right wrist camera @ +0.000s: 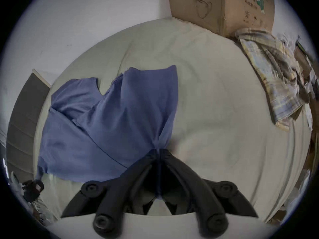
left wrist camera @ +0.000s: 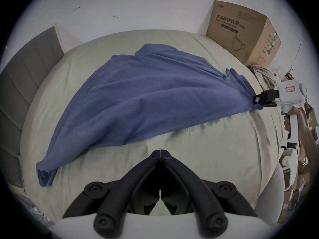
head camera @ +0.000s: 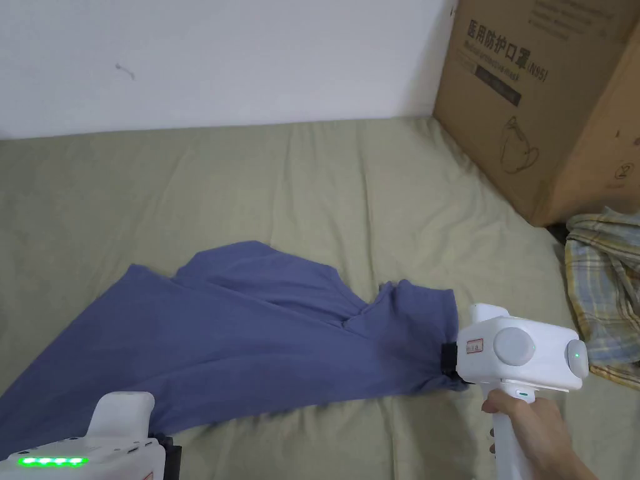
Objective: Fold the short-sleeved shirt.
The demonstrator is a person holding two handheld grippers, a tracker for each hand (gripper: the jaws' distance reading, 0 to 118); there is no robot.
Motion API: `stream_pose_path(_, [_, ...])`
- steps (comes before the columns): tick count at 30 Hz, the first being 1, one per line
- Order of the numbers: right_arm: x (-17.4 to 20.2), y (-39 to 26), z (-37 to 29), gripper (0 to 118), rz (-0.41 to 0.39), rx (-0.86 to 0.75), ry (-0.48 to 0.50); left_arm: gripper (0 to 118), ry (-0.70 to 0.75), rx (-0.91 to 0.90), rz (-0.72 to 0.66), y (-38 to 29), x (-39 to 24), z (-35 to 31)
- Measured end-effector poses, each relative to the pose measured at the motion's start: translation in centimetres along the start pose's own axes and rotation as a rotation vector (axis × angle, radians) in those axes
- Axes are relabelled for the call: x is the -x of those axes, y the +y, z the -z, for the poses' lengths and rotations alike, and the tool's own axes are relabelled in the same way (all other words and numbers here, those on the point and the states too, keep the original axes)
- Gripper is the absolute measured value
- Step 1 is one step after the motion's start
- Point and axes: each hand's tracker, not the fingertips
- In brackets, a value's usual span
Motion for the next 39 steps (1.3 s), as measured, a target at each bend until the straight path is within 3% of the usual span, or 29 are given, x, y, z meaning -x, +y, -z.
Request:
stream_pose_path(4, [-0.2,1.0,-1.6,4,0.054,-0.024,0.039,0,0.019,-0.008,0.015,0.4,1.2,-1.2])
stream_pose_path(13, [0.2,1.9,-2.0,4,0.045,-0.029,0.034,1,0.001,-0.073,-0.043,7.5,6.0,0.1])
stream_pose_path(14, [0.2,1.9,-1.8,4,0.041,-0.015,0.037,15,0.005,-0.070,-0.038,8.9,6.5,0.9])
stream_pose_path(17, [0.1,1.9,-1.5,4,0.014,-0.003,0.033,95,0.023,-0.053,-0.046,13.3,8.0,4.0])
stream_pose_path(18, [0.1,2.0,-1.4,4,0.010,-0.001,0.022,100,0.030,-0.048,-0.065,14.5,8.4,4.9])
stream_pose_path(22, [-0.4,2.3,-1.1,4,0.030,0.009,0.036,100,0.059,-0.019,-0.095,19.7,10.4,10.2])
stream_pose_path(26, [-0.4,2.2,-1.0,4,0.000,0.013,0.024,99,0.051,-0.015,-0.176,22.9,12.2,13.8])
stream_pose_path(32, [-0.2,1.7,-0.1,4,-0.005,0.041,0.017,99,0.085,0.068,-0.129,24.7,13.0,19.6])
stream_pose_path(33, [-0.2,1.6,-0.1,4,-0.007,0.042,0.017,96,0.066,0.079,-0.131,24.7,13.2,20.6])
stream_pose_path(35, [-0.1,1.4,0.0,4,-0.014,0.048,0.009,77,0.099,0.107,-0.149,23.9,12.9,21.8])
stream_pose_path(37, [-0.1,1.3,0.1,4,-0.014,0.052,0.010,75,0.111,0.051,-0.104,23.5,12.3,21.3])
stream_pose_path(39, [-0.2,1.3,0.0,4,-0.011,0.055,0.015,58,0.124,0.035,-0.058,23.7,11.8,20.9])
